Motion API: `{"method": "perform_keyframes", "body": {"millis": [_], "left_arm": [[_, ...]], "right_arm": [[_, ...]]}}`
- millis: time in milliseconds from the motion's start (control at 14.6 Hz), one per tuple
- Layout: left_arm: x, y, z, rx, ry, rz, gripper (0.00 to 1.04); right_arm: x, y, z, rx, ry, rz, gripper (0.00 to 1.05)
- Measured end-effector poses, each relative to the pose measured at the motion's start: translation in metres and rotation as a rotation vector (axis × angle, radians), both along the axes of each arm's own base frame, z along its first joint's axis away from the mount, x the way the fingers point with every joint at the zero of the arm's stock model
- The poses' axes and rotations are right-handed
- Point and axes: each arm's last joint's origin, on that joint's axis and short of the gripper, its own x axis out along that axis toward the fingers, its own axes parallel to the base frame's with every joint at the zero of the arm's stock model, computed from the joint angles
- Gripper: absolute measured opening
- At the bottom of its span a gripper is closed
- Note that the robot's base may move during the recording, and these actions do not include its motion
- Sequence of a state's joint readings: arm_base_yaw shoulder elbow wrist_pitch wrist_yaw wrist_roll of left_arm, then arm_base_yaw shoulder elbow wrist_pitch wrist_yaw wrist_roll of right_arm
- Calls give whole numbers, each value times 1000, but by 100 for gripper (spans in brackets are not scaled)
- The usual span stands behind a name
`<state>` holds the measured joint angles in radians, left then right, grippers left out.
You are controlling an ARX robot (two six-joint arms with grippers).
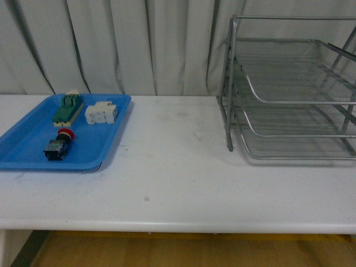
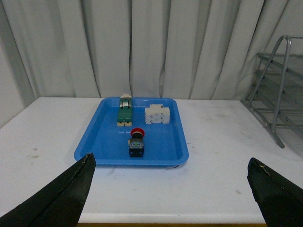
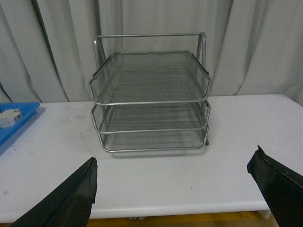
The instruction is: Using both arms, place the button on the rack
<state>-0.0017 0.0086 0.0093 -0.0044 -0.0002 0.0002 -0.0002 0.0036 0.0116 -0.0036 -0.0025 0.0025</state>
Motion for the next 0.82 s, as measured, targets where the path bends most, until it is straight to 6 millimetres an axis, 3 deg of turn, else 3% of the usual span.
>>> {"method": "perform_keyframes", "body": {"millis": [825], "left_arm": [[0,0,0,0,0,0,98]], "right_arm": [[0,0,0,0,0,0,98]]}}
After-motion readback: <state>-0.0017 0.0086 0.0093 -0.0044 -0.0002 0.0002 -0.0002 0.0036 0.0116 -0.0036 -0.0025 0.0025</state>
